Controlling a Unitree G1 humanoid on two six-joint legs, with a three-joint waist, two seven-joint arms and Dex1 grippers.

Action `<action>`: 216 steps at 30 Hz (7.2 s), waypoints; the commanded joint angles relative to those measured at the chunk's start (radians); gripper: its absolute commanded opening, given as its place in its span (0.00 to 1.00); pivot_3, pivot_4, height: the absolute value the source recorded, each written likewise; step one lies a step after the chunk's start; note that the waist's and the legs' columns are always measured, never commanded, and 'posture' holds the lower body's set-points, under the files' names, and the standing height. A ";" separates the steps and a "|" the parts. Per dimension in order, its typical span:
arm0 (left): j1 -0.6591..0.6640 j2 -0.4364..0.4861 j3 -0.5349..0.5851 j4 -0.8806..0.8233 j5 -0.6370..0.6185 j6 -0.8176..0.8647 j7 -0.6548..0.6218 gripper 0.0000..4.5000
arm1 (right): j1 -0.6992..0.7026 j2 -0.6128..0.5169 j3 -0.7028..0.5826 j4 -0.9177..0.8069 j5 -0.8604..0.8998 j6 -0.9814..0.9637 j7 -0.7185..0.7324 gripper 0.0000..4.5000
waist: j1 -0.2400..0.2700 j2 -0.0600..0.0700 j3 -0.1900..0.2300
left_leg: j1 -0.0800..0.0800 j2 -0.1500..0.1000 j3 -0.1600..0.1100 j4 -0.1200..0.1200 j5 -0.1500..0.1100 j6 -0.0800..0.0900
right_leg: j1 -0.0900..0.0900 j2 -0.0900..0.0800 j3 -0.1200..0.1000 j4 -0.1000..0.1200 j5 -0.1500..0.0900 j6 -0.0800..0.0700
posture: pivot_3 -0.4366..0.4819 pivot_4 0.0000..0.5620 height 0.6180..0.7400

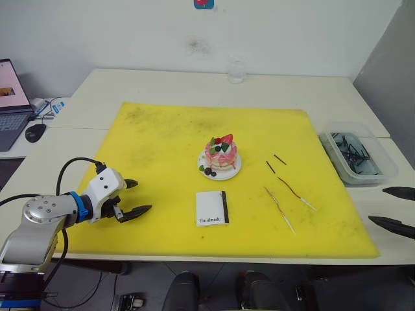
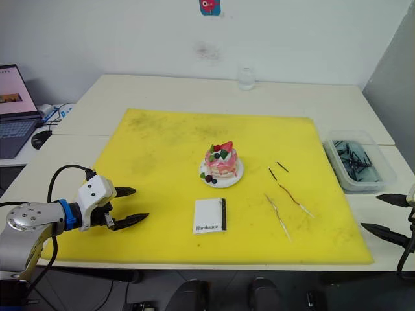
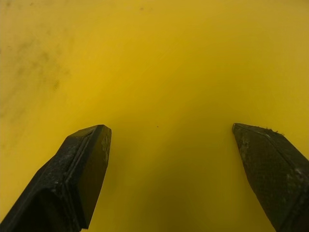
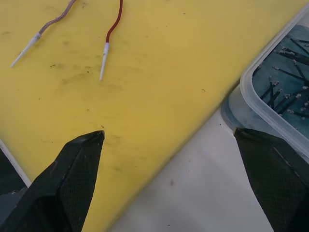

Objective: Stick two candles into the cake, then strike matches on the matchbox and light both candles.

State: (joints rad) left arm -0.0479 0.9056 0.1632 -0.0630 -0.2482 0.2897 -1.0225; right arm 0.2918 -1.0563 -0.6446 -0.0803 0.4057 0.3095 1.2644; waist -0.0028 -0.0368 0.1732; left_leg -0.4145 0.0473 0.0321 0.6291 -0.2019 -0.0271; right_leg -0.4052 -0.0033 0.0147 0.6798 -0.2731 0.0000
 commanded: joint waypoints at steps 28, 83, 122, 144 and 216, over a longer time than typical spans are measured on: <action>-0.006 0.043 0.006 0.096 -0.008 -0.055 -0.081 1.00 | 0.011 0.006 0.015 -0.042 -0.006 0.022 -0.034 1.00 | -0.002 0.001 -0.001 | 0.001 0.000 0.000 0.000 0.000 0.000 | 0.000 0.000 0.000 0.000 0.000 0.000 | 0.48 0.27 1.00; -0.211 -0.205 -0.338 -0.559 -0.362 0.323 0.038 1.00 | -0.205 0.195 0.468 -0.418 -0.090 0.468 -0.622 0.96 | -0.003 0.001 -0.001 | 0.000 -0.001 -0.001 0.003 0.000 0.000 | 0.001 0.008 0.001 0.001 0.002 0.003 | 0.48 0.27 1.00; -0.260 -0.485 -0.025 -0.443 -0.999 0.751 0.540 1.00 | -0.622 0.517 0.216 -0.562 0.745 0.983 -0.802 0.00 | -0.004 0.000 0.000 | -0.003 0.000 -0.003 0.004 0.000 0.000 | 0.001 0.009 0.001 0.001 0.002 0.004 | 0.48 0.27 1.00; -0.332 -0.522 -0.102 -0.376 -1.432 0.644 0.855 1.00 | -0.631 0.345 0.455 -0.501 1.370 0.699 -1.168 0.00 | -0.004 0.000 0.000 | -0.003 -0.001 -0.003 0.005 0.000 0.000 | 0.001 0.010 0.002 0.001 0.002 0.004 | 0.48 0.27 1.00; -0.566 -0.409 -0.182 0.202 -0.186 -0.033 0.144 0.00 | -0.758 0.314 0.716 -0.629 0.396 0.624 -0.852 1.00 | -0.002 -0.001 0.000 | -0.010 0.001 -0.002 0.000 0.000 0.000 | -0.006 0.009 0.000 -0.003 0.001 0.002 | 0.48 0.27 1.00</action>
State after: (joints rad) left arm -0.5936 0.5013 -0.0416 0.1568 -0.4397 0.2801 -0.8684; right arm -0.4574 -0.7439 0.0982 -0.6741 0.8075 0.9341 0.4117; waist -0.0046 -0.0373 0.1735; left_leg -0.4248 0.0479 0.0297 0.6298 -0.2018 -0.0270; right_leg -0.4110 0.0060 0.0144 0.6766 -0.2719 0.0022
